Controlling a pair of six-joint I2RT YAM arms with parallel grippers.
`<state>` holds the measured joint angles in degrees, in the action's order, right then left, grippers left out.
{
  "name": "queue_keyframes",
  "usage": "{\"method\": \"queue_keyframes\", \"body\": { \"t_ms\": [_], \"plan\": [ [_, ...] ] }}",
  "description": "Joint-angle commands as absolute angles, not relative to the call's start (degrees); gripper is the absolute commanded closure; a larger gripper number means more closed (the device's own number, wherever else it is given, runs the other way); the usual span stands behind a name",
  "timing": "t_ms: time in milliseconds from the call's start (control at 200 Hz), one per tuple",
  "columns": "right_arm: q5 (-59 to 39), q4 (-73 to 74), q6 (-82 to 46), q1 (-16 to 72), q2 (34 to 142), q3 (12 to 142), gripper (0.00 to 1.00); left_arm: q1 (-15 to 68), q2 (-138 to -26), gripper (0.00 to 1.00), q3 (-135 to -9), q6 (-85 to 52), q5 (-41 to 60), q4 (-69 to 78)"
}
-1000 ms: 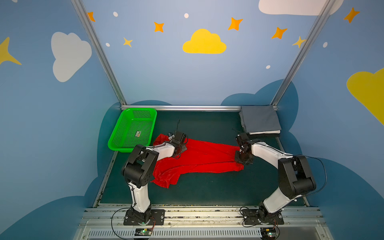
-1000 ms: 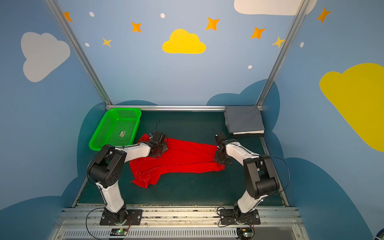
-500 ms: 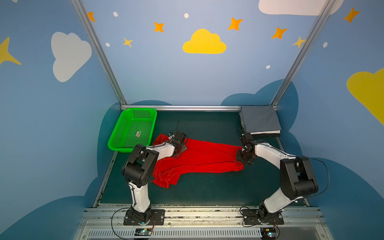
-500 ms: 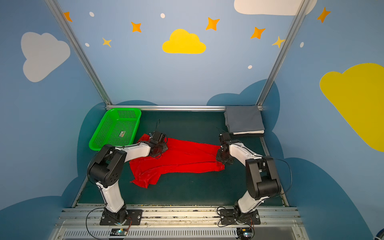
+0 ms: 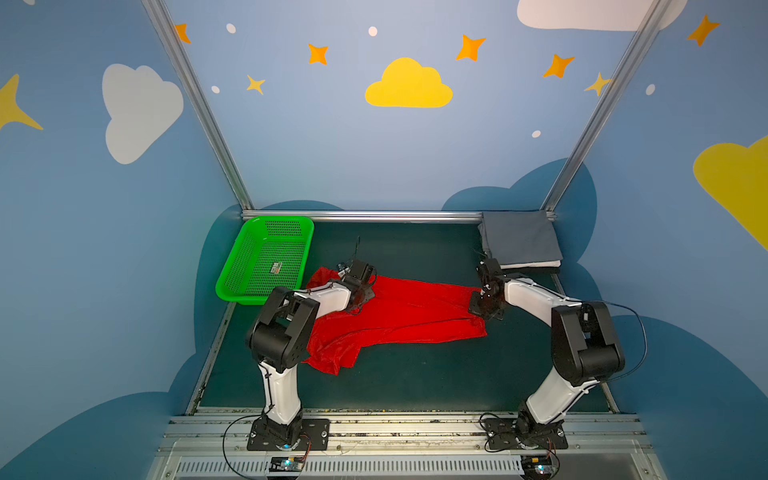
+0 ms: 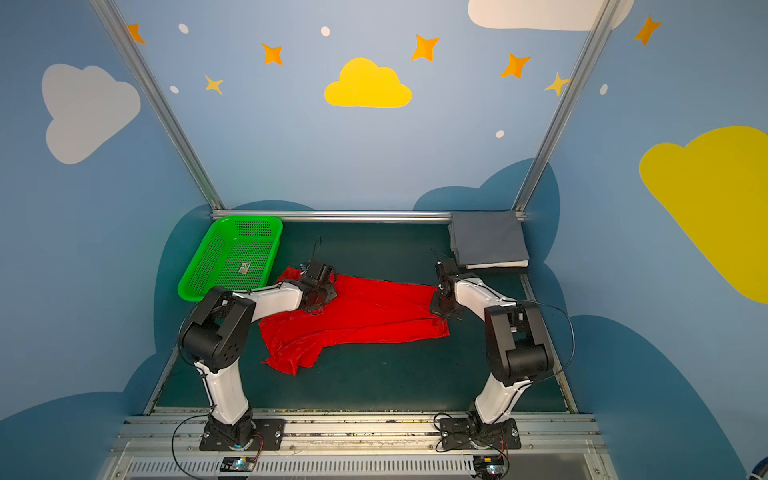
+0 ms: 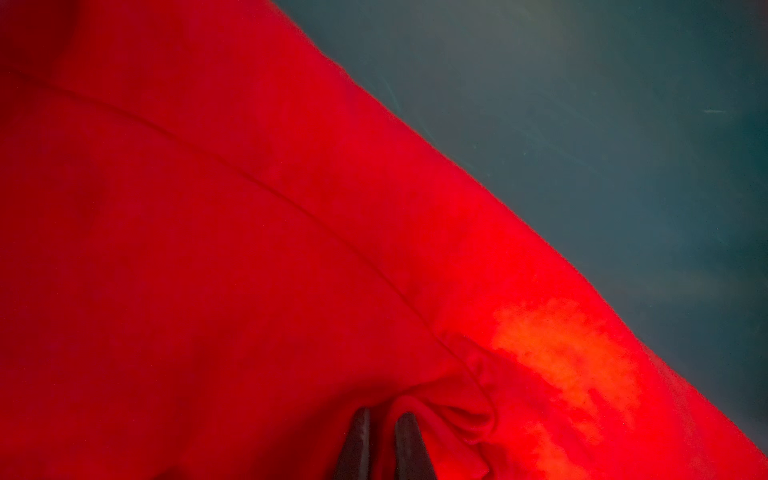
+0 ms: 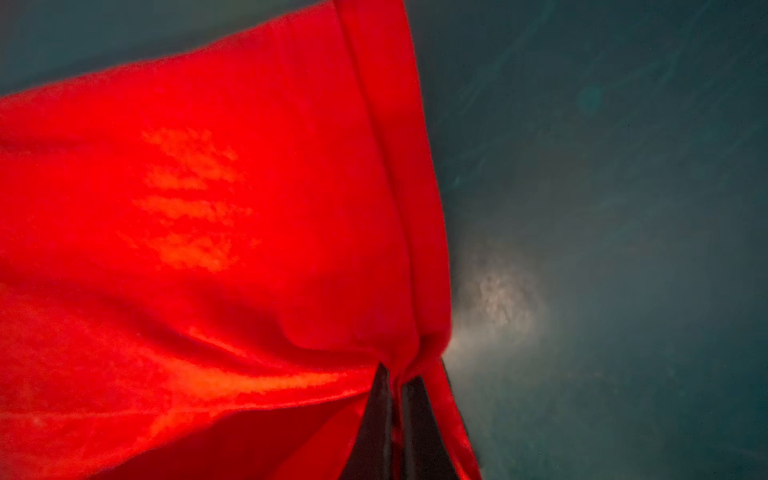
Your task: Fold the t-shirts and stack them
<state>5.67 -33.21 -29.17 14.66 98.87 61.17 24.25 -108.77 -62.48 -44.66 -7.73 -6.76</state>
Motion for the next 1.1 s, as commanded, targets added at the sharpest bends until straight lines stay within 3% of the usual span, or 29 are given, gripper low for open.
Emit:
{"method": "queue_keyframes", "body": {
  "t_ms": [0, 220, 265, 385, 521, 756, 1096],
  "plan": [
    [9.78, -35.31, -27.36, 14.35, 99.73, 63.64, 1.0, 23.52, -111.96, 0.87, -62.04, -43.82, -7.38, -11.23],
    [13.39, -34.29, -25.54, 14.12, 100.95, 65.57, 1.0, 23.28, -112.96, 0.87, -63.19, -43.33, -7.43, -11.68],
    [13.11, -34.73, -25.3, 14.06, 102.04, 66.82, 0.9, 23.13, -113.28, 0.87, -63.45, -43.28, -7.31, -11.67],
    [11.79, -34.81, -25.31, 14.03, 103.49, 68.04, 0.89, 22.7, -113.29, 0.88, -64.12, -42.72, -6.86, -11.94],
    [11.59, -33.63, -25.31, 13.99, 103.71, 67.9, 0.78, 22.5, -113.47, 0.87, -65.12, -41.94, -6.98, -12.71],
    [11.33, -32.55, -25.31, 13.99, 105.48, 69.01, 0.79, 22.46, -114.17, 0.88, -65.43, -41.92, -6.11, -12.49],
    [16.67, -32.85, -22.85, 13.93, 106.65, 73.31, 0.96, 22.24, -114.8, 0.88, -66.92, -41.08, -6.33, -13.53]
  ]
}}
